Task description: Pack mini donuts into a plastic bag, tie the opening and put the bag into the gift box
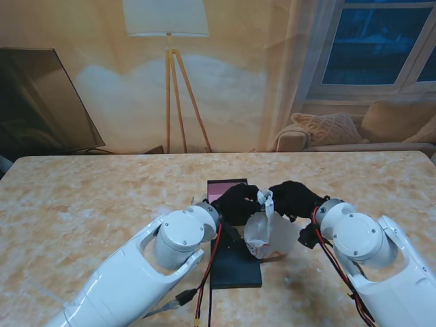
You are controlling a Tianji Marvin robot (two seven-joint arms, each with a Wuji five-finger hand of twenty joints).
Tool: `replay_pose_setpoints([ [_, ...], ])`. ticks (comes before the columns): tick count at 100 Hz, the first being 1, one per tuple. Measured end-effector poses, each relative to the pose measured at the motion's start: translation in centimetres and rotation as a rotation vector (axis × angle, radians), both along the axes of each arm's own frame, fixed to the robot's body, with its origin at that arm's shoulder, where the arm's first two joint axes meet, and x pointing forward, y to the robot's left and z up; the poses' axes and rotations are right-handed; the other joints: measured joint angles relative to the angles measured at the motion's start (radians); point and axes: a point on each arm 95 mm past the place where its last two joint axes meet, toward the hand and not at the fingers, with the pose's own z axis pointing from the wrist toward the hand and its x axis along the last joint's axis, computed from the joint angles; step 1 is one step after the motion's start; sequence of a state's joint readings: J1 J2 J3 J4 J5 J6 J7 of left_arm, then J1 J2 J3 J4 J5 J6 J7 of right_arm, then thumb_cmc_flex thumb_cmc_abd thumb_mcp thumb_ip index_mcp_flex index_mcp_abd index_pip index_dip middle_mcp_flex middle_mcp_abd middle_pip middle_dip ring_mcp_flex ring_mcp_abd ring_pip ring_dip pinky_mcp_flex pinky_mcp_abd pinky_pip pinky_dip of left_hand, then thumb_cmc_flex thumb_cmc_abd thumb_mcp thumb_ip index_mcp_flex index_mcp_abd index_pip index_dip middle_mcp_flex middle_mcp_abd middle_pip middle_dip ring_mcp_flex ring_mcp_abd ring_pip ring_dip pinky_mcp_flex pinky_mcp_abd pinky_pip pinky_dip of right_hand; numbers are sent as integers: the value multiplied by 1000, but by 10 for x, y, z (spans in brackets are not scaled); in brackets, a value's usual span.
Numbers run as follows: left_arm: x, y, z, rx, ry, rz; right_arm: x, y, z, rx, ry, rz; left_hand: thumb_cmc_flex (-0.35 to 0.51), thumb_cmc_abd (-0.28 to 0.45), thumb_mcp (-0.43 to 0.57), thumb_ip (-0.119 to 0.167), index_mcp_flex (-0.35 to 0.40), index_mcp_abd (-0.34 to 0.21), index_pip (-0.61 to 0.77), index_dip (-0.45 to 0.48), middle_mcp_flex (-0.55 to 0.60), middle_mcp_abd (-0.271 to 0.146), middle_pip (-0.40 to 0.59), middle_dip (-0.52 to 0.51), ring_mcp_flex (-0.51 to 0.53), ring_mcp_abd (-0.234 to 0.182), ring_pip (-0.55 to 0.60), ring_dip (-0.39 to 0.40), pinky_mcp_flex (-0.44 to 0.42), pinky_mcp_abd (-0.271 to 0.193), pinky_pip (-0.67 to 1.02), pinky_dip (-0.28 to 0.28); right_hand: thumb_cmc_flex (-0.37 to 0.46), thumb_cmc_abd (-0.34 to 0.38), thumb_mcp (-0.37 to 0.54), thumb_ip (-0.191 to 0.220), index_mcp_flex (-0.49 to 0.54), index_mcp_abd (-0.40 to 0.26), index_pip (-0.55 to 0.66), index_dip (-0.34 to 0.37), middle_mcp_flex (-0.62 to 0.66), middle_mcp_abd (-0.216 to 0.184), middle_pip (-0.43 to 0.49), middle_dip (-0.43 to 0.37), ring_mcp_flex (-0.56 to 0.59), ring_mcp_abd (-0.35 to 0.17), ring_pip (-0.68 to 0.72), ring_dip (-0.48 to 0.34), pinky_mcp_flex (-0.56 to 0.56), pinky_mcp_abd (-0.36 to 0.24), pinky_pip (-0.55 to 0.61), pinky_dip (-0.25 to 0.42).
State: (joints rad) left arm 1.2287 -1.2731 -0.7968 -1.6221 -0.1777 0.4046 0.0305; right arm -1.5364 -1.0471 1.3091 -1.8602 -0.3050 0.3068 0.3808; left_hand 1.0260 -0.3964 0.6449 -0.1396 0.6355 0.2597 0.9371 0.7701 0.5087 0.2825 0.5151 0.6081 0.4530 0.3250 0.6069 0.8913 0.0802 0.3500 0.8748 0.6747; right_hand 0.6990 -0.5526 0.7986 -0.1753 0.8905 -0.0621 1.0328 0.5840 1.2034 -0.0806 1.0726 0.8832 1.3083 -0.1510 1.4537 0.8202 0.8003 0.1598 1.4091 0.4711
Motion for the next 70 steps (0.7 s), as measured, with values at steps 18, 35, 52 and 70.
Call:
replay_pose_setpoints([
  [18,-2,0,1,-8,-3,-17,-2,-5,0,-13,23,22,-5,-5,-11,0,1,0,0,0,0,0,0,-1,0,0,0,-2,0,0,0,0,-117,62,152,94,-75,-20,-14,290,-73,-5,30,5,-14,-2,-49,-14,-60,4,-26,0],
  [35,-2,1,2,-14,-5,-21,-3,-12,0,-25,14,16,-17,-13,-25,-2,1,-11,0,1,0,0,-1,-9,0,0,0,-5,0,0,0,0,-172,92,192,176,-89,-35,-23,412,-89,-16,48,28,-36,2,-48,-14,-92,15,-49,0],
  [52,-1,2,2,-17,-6,-25,-2,-16,1,-27,9,10,-17,-15,-25,-3,1,-13,1,11,0,0,-3,-9,0,0,0,-11,0,0,0,0,-203,93,205,238,-89,-49,-29,494,-91,-22,61,50,-48,11,-26,-12,-111,26,-52,8],
  [70,-1,5,3,-27,-4,-42,-1,-21,0,-39,-7,-4,-17,-17,-25,-3,1,-13,1,12,0,0,-10,-10,0,0,0,-12,1,0,0,0,-246,123,214,329,-70,-60,-36,597,-99,-23,80,55,-75,45,-23,1,-139,42,-64,19],
])
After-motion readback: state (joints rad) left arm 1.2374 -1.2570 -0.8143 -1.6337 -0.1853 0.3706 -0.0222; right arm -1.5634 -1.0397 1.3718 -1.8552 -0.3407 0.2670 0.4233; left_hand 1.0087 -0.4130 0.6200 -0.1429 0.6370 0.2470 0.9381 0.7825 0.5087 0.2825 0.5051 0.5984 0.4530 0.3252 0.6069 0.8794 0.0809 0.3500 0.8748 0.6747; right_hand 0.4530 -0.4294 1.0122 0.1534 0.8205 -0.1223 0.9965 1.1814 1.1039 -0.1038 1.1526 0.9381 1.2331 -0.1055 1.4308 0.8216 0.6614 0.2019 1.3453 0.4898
